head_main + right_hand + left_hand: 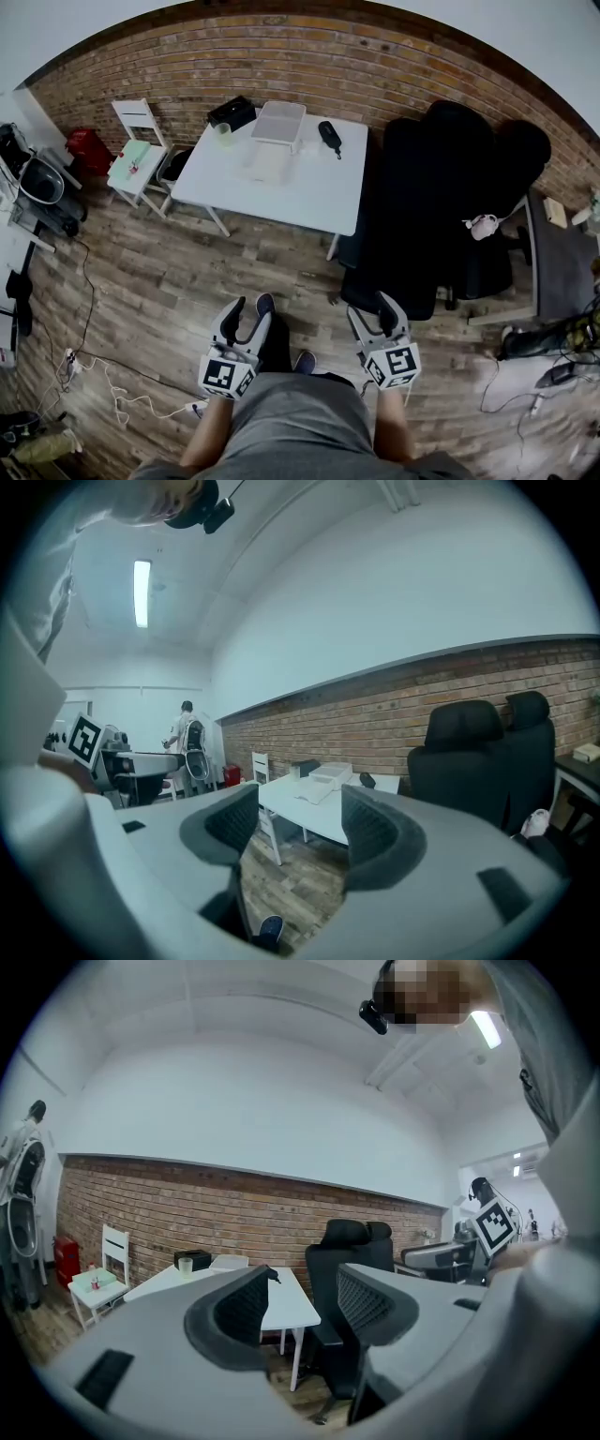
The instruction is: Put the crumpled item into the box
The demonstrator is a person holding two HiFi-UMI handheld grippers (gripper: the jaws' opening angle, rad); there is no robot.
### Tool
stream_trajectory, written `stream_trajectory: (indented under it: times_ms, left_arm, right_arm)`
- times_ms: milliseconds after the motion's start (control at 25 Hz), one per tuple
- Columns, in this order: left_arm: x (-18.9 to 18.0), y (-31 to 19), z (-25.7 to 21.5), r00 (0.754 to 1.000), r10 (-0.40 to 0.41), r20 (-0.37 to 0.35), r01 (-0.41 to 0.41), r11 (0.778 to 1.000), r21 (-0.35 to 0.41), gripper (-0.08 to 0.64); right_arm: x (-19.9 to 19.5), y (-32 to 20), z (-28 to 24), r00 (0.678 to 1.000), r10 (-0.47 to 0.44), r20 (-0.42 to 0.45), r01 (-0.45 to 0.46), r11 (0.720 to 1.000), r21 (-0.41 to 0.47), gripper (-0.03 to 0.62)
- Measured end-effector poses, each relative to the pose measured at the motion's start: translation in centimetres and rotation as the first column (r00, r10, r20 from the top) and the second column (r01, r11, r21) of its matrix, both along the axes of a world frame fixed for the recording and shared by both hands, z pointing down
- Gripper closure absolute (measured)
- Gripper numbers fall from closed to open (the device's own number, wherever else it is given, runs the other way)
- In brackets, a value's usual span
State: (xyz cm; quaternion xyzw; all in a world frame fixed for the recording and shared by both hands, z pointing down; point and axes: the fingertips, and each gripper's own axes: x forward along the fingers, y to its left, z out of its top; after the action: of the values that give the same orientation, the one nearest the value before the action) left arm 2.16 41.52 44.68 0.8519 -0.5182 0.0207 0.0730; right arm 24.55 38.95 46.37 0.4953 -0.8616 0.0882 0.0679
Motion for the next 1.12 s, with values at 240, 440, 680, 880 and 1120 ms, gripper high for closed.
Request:
stream_trajectory:
  times_ms: [240,440,680,880,1120]
  left_arm:
    - [0.9,-2.8,-0.4,0.999,0.046,-0.017,-0.046,0.999,0.013,0.342]
    - [1.3,-5.1,-0.5,0.997,0.079,-0.02,-0.079,0.997,0.025,0.342]
    - [-0.8,-8.8,-0.2,0.998,0.053,-0.018,-0.053,0.998,0.021,0.342]
    - [-2.6,-12.1,0.5,0.999,0.036,-0.014,-0.036,0.999,0.008,0.342]
    - [-5.2,-17.0,1.3,0.999,-0.005,-0.035,0.005,1.0,-0.015,0.342]
  right_arm:
    - [0.3,-1.1,0.3,0.999,0.015,-0.03,-0.015,1.0,-0.009,0.31]
    - [0.1,-3.1,1.0,0.997,0.012,-0.074,-0.014,1.0,-0.02,0.313]
    - [-2.5,-7.0,1.1,0.979,-0.031,-0.203,0.031,1.0,-0.004,0.313]
    - [-5.0,-10.3,1.5,0.975,-0.075,-0.207,0.072,0.997,-0.023,0.316]
    - [-6.9,-15.4,1.2,0.976,-0.095,-0.194,0.086,0.995,-0.054,0.323]
